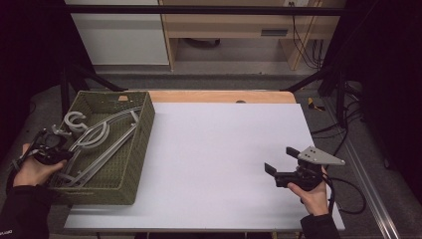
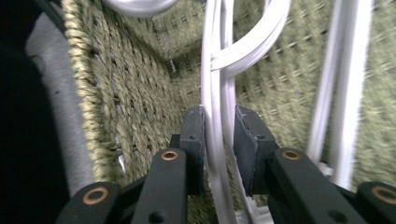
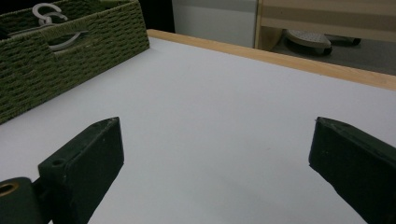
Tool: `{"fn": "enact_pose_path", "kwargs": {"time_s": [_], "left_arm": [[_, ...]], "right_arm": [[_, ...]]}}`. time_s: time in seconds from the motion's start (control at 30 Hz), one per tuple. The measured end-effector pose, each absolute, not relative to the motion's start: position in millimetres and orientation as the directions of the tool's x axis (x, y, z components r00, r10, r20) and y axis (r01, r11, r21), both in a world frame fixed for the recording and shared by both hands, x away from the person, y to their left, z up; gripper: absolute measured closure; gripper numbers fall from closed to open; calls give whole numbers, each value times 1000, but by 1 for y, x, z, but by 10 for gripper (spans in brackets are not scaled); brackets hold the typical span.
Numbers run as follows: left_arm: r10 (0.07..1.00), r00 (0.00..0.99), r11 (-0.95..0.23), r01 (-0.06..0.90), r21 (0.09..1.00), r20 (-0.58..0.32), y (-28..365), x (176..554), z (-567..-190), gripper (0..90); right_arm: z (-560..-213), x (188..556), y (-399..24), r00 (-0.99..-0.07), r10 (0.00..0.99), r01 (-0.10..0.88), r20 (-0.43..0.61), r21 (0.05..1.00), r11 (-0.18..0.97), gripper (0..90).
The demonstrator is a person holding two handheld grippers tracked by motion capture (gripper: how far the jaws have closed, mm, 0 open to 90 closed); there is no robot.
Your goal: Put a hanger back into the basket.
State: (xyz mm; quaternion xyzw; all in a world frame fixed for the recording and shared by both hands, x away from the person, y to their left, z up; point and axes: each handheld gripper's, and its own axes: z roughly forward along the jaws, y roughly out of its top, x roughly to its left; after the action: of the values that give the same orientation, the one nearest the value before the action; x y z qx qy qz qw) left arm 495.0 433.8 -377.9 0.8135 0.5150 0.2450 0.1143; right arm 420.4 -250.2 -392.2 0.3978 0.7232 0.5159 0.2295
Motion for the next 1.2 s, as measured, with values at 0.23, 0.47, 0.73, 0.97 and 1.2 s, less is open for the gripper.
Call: {"fn": "enact_pose_path", "kwargs": {"time_s": [0.23,0.47,0.73,0.97,1.2], "left_arm": [[923,335,-374,668,643,188,426,476,-350,600],[895,434,-329,486,810,103,388,450,-334,446],[839,543,-261,359,896,27,338,428,-336,288],[801,598,-211,294,932,-8,304,411,-346,186],[795,606,-189,285,940,-24,283,402,-362,103]], "right_arm": [[-391,419,-251,-581,810,332,78,931,148,37],[-391,420,-249,-575,813,339,89,931,137,36],[-390,418,-251,-576,813,332,89,934,133,35],[-389,417,-252,-571,816,328,90,936,126,34],[-391,415,-256,-565,820,332,95,936,120,32]]}}
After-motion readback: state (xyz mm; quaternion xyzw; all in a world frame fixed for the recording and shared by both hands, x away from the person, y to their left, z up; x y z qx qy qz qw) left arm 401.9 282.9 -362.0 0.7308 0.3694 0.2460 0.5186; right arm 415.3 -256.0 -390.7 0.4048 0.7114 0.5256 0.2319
